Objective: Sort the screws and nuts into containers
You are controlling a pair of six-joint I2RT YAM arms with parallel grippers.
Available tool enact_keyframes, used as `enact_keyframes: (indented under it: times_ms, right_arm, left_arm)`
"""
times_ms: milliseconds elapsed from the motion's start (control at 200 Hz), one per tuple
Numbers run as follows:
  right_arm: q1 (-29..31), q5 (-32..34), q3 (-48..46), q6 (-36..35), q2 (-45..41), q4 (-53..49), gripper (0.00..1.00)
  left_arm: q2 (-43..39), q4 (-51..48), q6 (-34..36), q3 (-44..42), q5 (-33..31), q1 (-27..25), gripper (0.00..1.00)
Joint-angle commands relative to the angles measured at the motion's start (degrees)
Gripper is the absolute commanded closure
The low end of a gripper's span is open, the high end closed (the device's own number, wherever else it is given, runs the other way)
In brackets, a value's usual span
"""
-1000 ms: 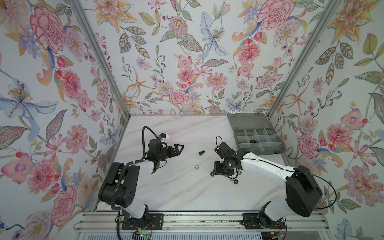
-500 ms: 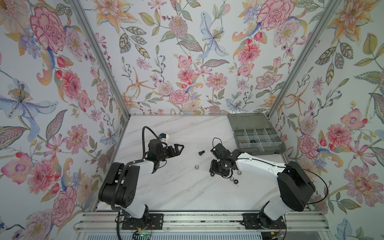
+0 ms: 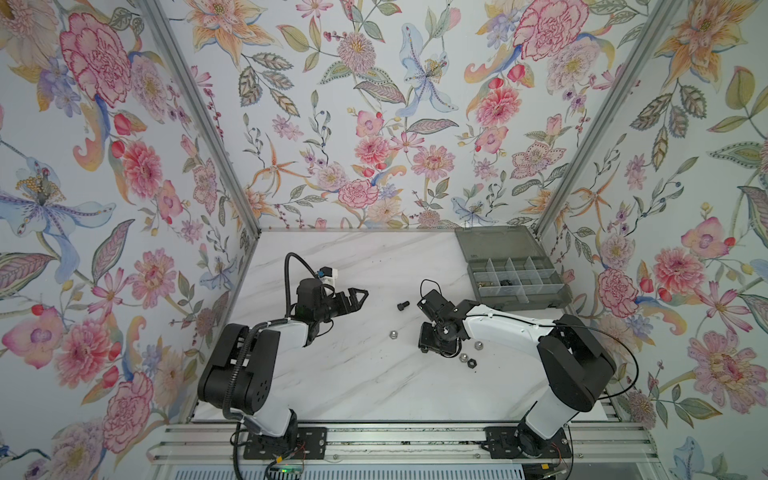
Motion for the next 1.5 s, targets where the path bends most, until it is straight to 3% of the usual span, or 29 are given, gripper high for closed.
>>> enact_keyframes:
  times_ms: [0,1331,1496]
  right_arm:
    - [0.60,0.82,1.57,0.49,1.24,-0.27,0.47]
    - [1.55,0.80,2.95,-0.03,3.96,-0.33,0.70]
    - [1.61,0.88,2.91,-0.09,4.13,-0.35,0.80]
  left_arm:
    - [0.87,1.19,0.04,0.03,1.26,-0.47,0.01]
    - [1.29,2.27,-0.11,-0.55,1.68,-0.50,0.01]
    - [1.33,2.23,-0.20,-0.62,1.69,-0.45,0.00]
